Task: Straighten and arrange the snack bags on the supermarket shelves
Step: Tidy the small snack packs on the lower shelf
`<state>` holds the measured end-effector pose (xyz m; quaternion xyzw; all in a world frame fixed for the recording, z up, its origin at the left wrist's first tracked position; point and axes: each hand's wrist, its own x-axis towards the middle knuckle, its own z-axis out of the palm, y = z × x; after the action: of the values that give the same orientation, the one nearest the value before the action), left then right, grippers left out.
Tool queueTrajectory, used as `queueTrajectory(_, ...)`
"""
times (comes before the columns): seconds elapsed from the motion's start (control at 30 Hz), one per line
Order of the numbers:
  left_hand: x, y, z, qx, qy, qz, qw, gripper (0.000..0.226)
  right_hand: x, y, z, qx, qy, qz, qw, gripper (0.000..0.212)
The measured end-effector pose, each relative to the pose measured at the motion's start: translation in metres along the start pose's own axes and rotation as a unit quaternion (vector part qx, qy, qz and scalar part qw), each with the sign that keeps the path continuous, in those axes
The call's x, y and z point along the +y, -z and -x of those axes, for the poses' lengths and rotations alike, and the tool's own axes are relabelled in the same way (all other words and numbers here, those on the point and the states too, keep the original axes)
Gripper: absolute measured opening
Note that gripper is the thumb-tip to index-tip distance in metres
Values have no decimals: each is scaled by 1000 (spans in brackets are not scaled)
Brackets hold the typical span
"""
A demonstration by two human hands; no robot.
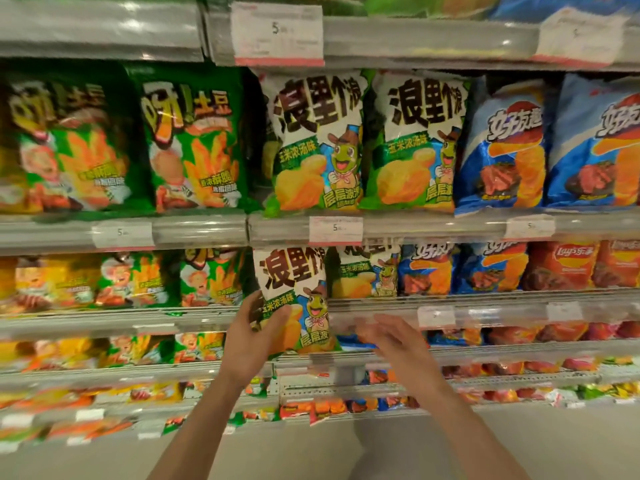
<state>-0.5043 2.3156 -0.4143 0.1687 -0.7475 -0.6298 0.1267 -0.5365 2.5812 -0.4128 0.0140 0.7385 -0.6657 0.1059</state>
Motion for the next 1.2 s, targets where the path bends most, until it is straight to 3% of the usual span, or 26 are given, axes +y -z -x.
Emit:
queueTrajectory(0.4, 7, -6, -61, 15, -42, -68, 997, 72, 32, 37, 17, 64, -13, 60, 996, 14)
queueTrajectory(0.47, 11, -11, -71, 4, -31, -77, 997, 79, 35, 39, 20, 68, -11, 51, 996, 11)
queueTrajectory(0.93, 11, -20, -113, 26, -34, -115, 992, 63, 50, 59, 27, 99, -48, 30, 993, 14)
queueTrajectory(1.1, 3, -31, -102, -17, -29, -144, 989, 71, 54, 60, 25, 101, -58, 25, 993, 17)
queueTrajectory(1.2, -3, -30, -101, -32, -20, -131, 991, 63, 57, 59, 21, 98, -70, 28, 992, 19)
